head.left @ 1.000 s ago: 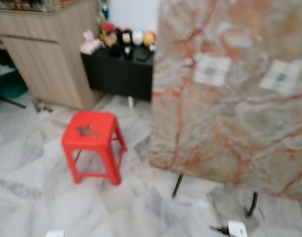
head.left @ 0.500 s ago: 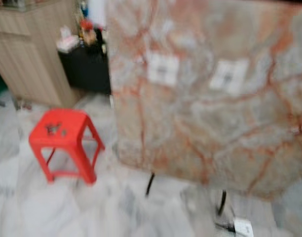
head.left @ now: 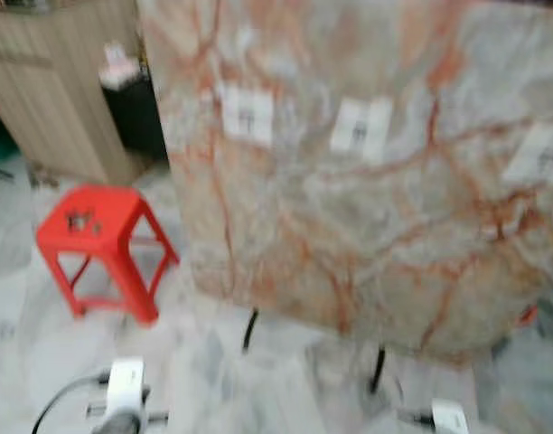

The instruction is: Hang keys on a hook

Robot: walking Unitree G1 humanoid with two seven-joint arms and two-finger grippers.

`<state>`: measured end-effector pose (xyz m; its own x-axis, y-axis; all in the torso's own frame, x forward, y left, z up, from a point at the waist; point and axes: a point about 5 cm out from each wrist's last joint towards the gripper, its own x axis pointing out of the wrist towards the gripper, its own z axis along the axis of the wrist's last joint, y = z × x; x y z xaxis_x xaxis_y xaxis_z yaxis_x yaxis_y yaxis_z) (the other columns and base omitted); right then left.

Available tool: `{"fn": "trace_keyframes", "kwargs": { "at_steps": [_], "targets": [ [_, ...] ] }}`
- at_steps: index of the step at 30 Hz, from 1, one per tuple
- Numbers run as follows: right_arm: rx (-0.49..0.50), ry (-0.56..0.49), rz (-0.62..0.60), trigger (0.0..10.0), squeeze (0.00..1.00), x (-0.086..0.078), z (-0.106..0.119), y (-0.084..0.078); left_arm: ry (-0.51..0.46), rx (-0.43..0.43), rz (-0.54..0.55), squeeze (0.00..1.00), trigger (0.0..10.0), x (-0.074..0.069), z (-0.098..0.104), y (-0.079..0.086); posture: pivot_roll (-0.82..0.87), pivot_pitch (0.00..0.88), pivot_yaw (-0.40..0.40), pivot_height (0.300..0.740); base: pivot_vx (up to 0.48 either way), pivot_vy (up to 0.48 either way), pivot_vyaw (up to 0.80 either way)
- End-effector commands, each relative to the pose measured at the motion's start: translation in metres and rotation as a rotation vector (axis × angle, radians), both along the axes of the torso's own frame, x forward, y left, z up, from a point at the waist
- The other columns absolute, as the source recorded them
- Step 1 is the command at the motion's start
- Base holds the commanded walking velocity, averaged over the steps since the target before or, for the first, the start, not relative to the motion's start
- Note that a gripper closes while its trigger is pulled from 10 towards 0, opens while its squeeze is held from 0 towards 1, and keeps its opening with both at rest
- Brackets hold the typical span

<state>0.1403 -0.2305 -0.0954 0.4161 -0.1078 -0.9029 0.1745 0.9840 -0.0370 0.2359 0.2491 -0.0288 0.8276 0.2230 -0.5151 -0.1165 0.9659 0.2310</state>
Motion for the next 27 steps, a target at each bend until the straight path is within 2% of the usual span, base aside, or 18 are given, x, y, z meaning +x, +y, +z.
{"fn": "trace_keyframes", "kwargs": {
  "at_steps": [1,5,7,15,17,21,23,25,27],
  "targets": [
    [-0.006,-0.014,0.019,10.0,0.0,0.006,0.002,-0.001,-0.145,0.069,-0.074,0.0,10.0,0.021,0.028,-0.002,0.03,0.0,-0.065,0.74,0.0,0.0,0.0],
    [-0.008,-0.015,0.029,10.0,0.0,0.007,0.003,-0.001,-0.326,0.063,-0.156,0.0,10.0,0.031,0.069,-0.02,0.04,0.0,-0.069,0.74,0.0,0.0,0.0],
    [-0.009,-0.015,0.034,10.0,0.0,0.007,0.003,-0.001,-0.383,0.074,-0.193,0.0,10.0,0.033,0.085,-0.027,0.04,0.0,-0.071,0.74,0.0,0.0,0.0],
    [-0.011,-0.013,0.043,10.0,0.0,0.007,0.003,-0.002,-0.508,0.084,-0.3,0.0,10.0,0.038,0.127,-0.043,0.05,0.0,-0.071,0.74,0.0,0.0,0.0],
    [-0.011,-0.012,0.044,10.0,0.0,0.006,0.003,-0.002,-0.487,0.091,-0.354,0.0,10.0,0.028,0.127,-0.046,0.04,0.0,-0.068,0.74,0.0,0.0,0.0],
    [-0.011,-0.011,0.043,10.0,0.0,0.006,0.003,-0.002,-0.452,0.11,-0.366,0.0,10.0,0.021,0.122,-0.044,0.04,0.0,-0.065,0.74,0.0,0.0,0.0],
    [-0.013,-0.01,0.042,10.0,0.0,0.005,0.003,-0.003,-0.425,0.146,-0.359,0.0,10.0,0.015,0.119,-0.038,0.04,0.0,-0.067,0.74,0.0,0.0,0.0],
    [-0.013,-0.01,0.043,10.0,0.0,0.005,0.003,-0.003,-0.419,0.157,-0.357,0.0,10.0,0.013,0.119,-0.037,0.04,0.0,-0.067,0.74,0.0,0.0,0.0],
    [-0.017,-0.005,0.05,10.0,0.0,0.005,0.003,-0.004,-0.446,0.168,-0.323,0.0,10.0,0.019,0.124,-0.037,0.05,0.0,-0.074,0.74,0.0,0.0,0.0]
  ]
}}
